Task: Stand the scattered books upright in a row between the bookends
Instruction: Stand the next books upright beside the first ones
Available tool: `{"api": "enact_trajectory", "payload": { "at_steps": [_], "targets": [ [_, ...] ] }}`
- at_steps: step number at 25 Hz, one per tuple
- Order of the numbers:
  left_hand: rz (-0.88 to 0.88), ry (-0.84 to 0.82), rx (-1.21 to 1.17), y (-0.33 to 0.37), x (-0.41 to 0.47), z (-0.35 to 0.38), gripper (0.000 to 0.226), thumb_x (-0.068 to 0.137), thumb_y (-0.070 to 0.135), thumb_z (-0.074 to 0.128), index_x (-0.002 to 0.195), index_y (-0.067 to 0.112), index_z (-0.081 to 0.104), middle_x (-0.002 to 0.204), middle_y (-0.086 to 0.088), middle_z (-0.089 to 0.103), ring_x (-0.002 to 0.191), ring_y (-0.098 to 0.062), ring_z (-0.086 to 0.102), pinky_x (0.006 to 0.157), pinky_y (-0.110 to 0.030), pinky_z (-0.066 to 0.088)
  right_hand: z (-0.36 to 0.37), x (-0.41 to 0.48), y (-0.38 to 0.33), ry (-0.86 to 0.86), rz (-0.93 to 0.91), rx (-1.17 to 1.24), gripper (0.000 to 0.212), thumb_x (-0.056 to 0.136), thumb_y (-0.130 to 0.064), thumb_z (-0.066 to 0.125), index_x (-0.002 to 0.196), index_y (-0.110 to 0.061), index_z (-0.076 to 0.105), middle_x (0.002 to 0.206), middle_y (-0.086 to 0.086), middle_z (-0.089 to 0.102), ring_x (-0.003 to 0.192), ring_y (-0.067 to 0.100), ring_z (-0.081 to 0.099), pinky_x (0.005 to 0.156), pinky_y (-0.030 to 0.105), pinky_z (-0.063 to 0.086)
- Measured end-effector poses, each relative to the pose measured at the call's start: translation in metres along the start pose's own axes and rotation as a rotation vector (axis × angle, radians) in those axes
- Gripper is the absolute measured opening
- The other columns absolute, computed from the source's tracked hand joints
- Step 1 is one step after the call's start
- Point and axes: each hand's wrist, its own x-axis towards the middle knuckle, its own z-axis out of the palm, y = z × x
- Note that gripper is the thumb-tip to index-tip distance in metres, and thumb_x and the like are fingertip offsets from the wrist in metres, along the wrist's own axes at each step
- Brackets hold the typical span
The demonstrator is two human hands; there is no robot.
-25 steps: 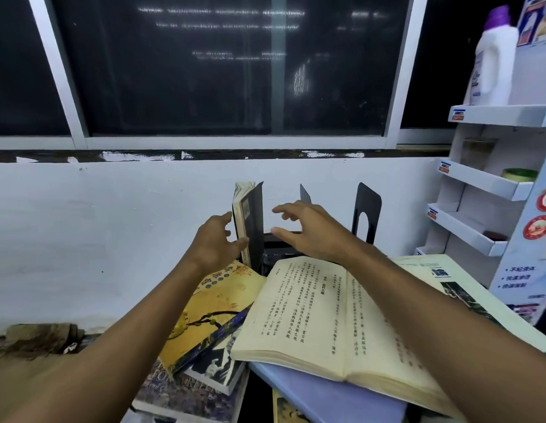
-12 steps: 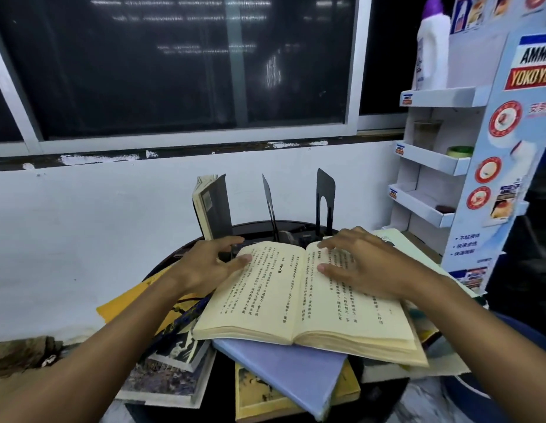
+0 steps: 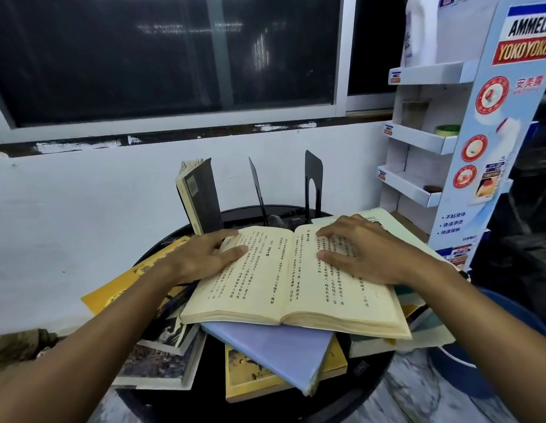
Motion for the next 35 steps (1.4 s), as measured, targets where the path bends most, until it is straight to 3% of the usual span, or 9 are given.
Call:
{"api": "enact_trajectory", "payload": {
  "at_steps": [7,12,17,23,26,28,30,32,35],
  "targets": [
    [0.103,0.168,-0.177,0.024,-0.005,-0.027,0.053,0.093,0.054,0.060,0.141,0.034,0.053,0.132,0.002,0.058,0.112,-0.018,0.057,0.094,-0.034,0.046,-0.007,-0.002,0.001,-0.072,0.008,0.007,0.052,0.095,-0.062,0.051,0.142,-0.039,0.048,0.140,-0.019,0.046,0.133,0.005,0.036,0.106,0.029,0.032],
    [0.241,0.188,-0.291,0.062,-0.012,-0.055,0.039,0.094,0.055,0.060,0.128,0.036,0.065,0.126,0.010,0.065,0.114,-0.016,0.061,0.095,-0.044,0.054,-0.020,-0.006,0.008,-0.070,0.017,0.028,0.050,0.094,-0.061,0.053,0.141,-0.042,0.049,0.142,-0.021,0.046,0.131,0.003,0.039,0.101,0.026,0.033],
    [0.337,0.213,-0.387,0.104,-0.013,-0.053,0.037,0.100,0.050,0.050,0.130,0.032,0.063,0.122,0.014,0.067,0.105,-0.013,0.068,0.057,-0.017,0.050,-0.045,-0.019,0.015,0.089,-0.012,0.035,0.050,0.094,-0.060,0.051,0.139,-0.039,0.051,0.136,-0.022,0.051,0.125,-0.001,0.044,0.100,0.024,0.037],
    [0.396,0.188,-0.475,0.130,-0.015,-0.018,0.041,0.106,0.046,0.034,0.131,0.027,0.061,0.116,0.015,0.067,0.090,0.008,0.067,0.066,-0.007,0.051,-0.062,-0.038,0.021,0.280,-0.015,0.140,0.046,0.093,-0.063,0.050,0.134,-0.041,0.056,0.126,-0.027,0.055,0.115,-0.011,0.050,0.093,0.022,0.044],
    [0.407,0.147,-0.465,0.129,-0.011,-0.005,0.039,0.106,0.043,0.040,0.131,0.023,0.062,0.119,0.008,0.070,0.096,-0.004,0.071,0.089,-0.022,0.055,-0.067,-0.046,0.026,0.321,-0.007,0.163,0.047,0.095,-0.063,0.047,0.131,-0.037,0.060,0.123,-0.024,0.059,0.117,-0.003,0.054,0.094,0.028,0.048],
    [0.423,0.135,-0.336,0.123,-0.007,0.001,0.035,0.103,0.043,0.048,0.131,0.027,0.062,0.117,0.011,0.071,0.098,-0.001,0.070,0.093,-0.024,0.052,-0.066,-0.048,0.029,0.324,0.000,0.187,0.048,0.096,-0.063,0.044,0.127,-0.032,0.063,0.119,-0.021,0.061,0.112,-0.003,0.056,0.093,0.028,0.048],
    [0.422,0.117,-0.173,0.116,-0.001,0.009,0.035,0.099,0.044,0.057,0.130,0.030,0.062,0.117,0.017,0.069,0.100,0.005,0.066,0.092,-0.022,0.052,-0.059,-0.049,0.034,0.255,0.041,0.203,0.052,0.094,-0.066,0.041,0.126,-0.031,0.063,0.120,-0.017,0.063,0.106,-0.003,0.058,0.090,0.028,0.049],
    [0.397,0.071,-0.070,0.107,0.004,0.020,0.045,0.093,0.052,0.063,0.132,0.030,0.062,0.123,0.015,0.068,0.110,0.000,0.063,0.101,-0.032,0.052,-0.045,-0.051,0.040,0.139,0.104,0.177,0.057,0.091,-0.071,0.042,0.127,-0.031,0.061,0.123,-0.012,0.061,0.105,0.000,0.058,0.087,0.026,0.049],
    [0.381,0.018,0.048,0.100,0.008,0.034,0.059,0.085,0.065,0.063,0.134,0.033,0.061,0.135,0.014,0.062,0.122,-0.007,0.058,0.108,-0.033,0.046,-0.030,-0.055,0.049,0.018,0.176,0.117,0.062,0.089,-0.071,0.047,0.135,-0.031,0.056,0.121,-0.007,0.055,0.112,0.010,0.054,0.095,0.031,0.045]
  ]
}}
